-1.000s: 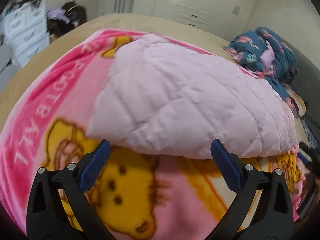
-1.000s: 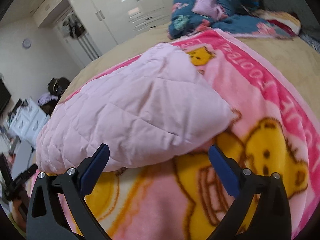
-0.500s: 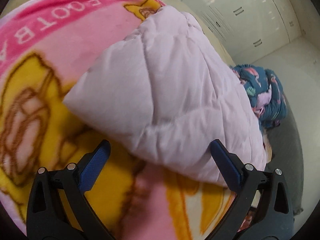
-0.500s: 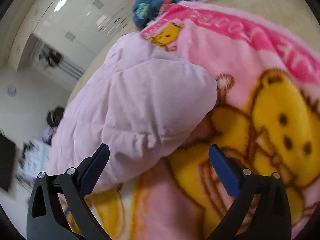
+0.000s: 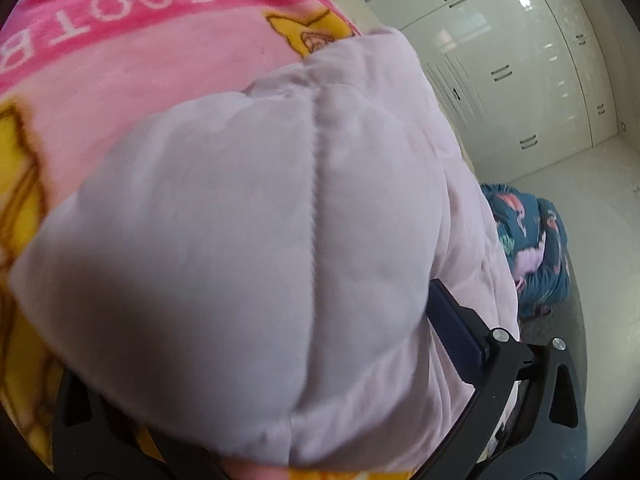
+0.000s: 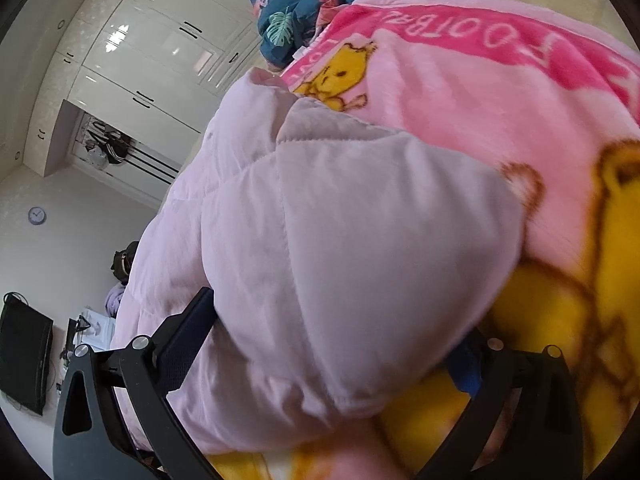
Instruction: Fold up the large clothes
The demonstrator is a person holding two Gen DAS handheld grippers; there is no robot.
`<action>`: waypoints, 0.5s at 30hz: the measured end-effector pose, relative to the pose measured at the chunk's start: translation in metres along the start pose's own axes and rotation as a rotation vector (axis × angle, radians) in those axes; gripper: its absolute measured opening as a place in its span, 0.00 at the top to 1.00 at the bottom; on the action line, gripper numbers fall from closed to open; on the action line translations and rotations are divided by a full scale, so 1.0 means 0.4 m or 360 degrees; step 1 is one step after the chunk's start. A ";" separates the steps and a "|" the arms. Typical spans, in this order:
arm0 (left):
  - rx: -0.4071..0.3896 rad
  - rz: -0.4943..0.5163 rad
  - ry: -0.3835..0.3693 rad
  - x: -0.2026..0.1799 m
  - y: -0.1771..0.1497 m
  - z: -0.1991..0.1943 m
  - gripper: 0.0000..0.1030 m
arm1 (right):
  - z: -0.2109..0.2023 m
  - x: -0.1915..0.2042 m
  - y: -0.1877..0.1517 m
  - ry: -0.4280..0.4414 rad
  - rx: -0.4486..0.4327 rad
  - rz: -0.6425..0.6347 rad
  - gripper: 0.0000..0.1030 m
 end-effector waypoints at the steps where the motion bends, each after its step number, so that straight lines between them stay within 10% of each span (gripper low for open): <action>1: -0.0017 -0.0008 0.0001 0.000 0.004 0.003 0.08 | 0.006 0.003 0.004 0.0003 -0.0003 -0.0012 0.04; 7: -0.0095 0.0062 0.0015 -0.018 0.010 0.002 0.09 | 0.023 0.018 0.011 0.0026 -0.0013 -0.0090 0.13; 15: -0.0213 0.0489 0.0090 -0.143 0.002 -0.058 0.61 | -0.018 0.112 0.005 -0.0051 -0.0077 -0.0493 0.63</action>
Point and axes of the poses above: each gripper's, at about its wrist camera, not at the fingertips, and z roughly the way its jaws point, x to its left, y to its top, the point moved 3 cm from there along z, roughly the way its jaws point, and after that the axes turned 1 degree about z, right-handed, at the moved point
